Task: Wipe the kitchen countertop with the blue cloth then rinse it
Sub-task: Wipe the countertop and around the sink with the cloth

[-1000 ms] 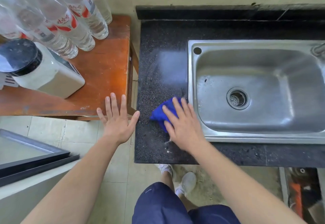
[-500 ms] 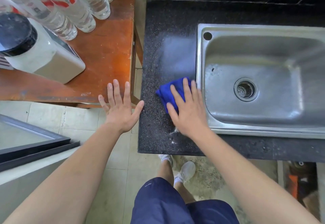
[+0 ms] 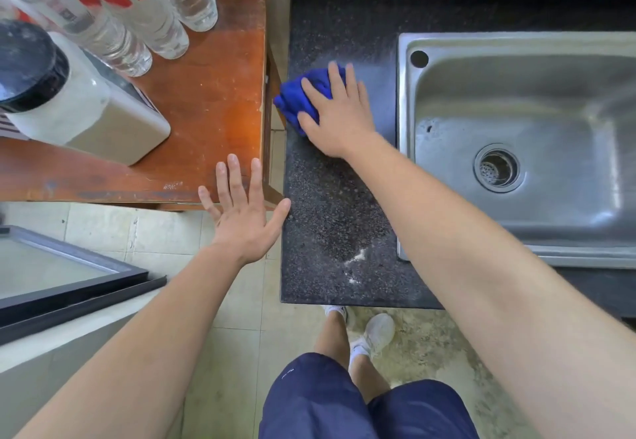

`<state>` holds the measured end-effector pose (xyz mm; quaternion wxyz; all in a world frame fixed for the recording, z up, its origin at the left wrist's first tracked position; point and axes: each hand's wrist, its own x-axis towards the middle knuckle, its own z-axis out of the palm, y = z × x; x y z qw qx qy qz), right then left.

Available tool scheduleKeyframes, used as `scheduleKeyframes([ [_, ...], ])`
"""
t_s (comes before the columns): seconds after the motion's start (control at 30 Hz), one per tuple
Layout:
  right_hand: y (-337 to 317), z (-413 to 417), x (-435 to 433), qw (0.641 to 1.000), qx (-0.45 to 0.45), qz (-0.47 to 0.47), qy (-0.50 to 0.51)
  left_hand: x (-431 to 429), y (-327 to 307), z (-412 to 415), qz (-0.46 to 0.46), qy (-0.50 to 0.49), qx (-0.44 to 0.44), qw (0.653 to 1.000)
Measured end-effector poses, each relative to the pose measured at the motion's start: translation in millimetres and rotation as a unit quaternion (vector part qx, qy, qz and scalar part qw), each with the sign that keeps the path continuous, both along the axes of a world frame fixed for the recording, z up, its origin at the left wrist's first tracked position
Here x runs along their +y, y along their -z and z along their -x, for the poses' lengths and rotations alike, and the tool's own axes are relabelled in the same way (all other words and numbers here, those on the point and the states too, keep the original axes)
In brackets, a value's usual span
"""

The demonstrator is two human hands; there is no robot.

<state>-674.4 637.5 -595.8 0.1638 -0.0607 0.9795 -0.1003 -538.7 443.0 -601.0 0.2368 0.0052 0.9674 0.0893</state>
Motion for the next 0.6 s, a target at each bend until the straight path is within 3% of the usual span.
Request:
scheduleKeyframes([
  [0.13,3.6,-3.9,-22.0,0.999,0.022,0.010,-0.034,-0.1,-1.3,0.3,-0.007,0.002,-0.009,1.000],
  [0.3,10.5,-75.2,15.5,0.973,0.049,0.074,-0.213,-2.0,0.3,-0.9,-0.006,0.005,0.000,1.000],
  [0.4,13.1,-58.9,30.8,0.953,0.038,0.069,-0.293,-2.3,0.7,-0.4,-0.005,0.007,-0.004,1.000],
  [0.47,12.5,-23.6,29.1,0.960,0.044,0.060,-0.270,-1.4,-0.3,1.0,-0.006,0.008,-0.008,1.000],
  [0.6,1.7,53.0,7.7,0.998,0.022,0.033,-0.058,-0.5,-2.8,2.3,0.000,0.009,-0.022,1.000],
])
